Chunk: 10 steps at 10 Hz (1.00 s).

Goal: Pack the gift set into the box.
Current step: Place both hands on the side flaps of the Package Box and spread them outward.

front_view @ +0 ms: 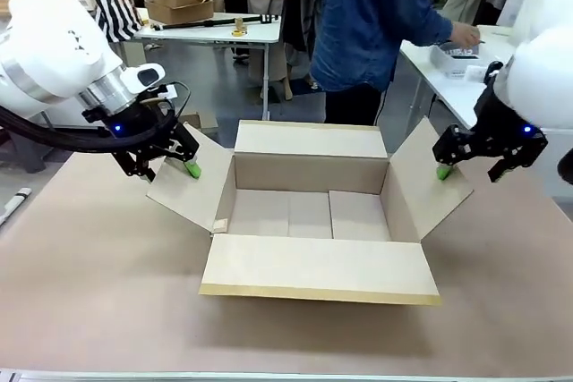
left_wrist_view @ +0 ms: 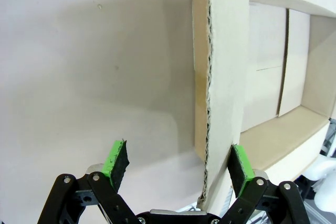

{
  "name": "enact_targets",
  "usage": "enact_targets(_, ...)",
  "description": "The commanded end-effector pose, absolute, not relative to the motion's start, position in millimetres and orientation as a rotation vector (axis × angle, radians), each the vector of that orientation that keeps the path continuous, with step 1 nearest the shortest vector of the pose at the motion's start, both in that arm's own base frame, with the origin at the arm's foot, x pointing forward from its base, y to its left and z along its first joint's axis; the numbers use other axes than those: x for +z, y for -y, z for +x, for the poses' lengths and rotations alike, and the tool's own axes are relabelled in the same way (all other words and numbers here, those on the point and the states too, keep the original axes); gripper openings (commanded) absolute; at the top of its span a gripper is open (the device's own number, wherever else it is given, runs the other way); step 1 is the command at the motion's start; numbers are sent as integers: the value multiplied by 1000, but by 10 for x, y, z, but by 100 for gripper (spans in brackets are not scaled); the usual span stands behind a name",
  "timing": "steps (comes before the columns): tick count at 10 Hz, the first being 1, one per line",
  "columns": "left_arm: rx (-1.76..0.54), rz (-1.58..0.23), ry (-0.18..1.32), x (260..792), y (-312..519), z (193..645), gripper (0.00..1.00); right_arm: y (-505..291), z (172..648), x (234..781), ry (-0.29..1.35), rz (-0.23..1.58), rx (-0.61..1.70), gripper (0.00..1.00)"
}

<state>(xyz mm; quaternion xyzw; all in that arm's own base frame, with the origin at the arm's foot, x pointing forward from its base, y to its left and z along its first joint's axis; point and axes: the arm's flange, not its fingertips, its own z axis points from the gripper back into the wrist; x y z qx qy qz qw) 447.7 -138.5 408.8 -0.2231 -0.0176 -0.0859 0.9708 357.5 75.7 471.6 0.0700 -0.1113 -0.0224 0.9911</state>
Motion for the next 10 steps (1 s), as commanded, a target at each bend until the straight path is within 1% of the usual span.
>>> enact_targets(1,-175,-448,37,4090,1382,4474,100,-529,3651,4508,137,301,-16,100)
enact_targets(2,-175,-448,37,4090,1382,4474,100,-431,3674,4384,110,330,-28,100)
enact_targets(4,-175,-448,37,4090,1382,4474,100,-299,3650,4233,108,366,-80,100)
enact_targets(5,-175,-448,37,4090,1382,4474,100,-385,3615,4188,105,341,-62,100)
enact_targets(6,-175,-448,37,4090,1382,4474,100,-342,3738,4336,108,331,-73,100)
enact_targets(10,-175,-448,37,4090,1382,4474,100,-342,3738,4336,108,331,-73,100)
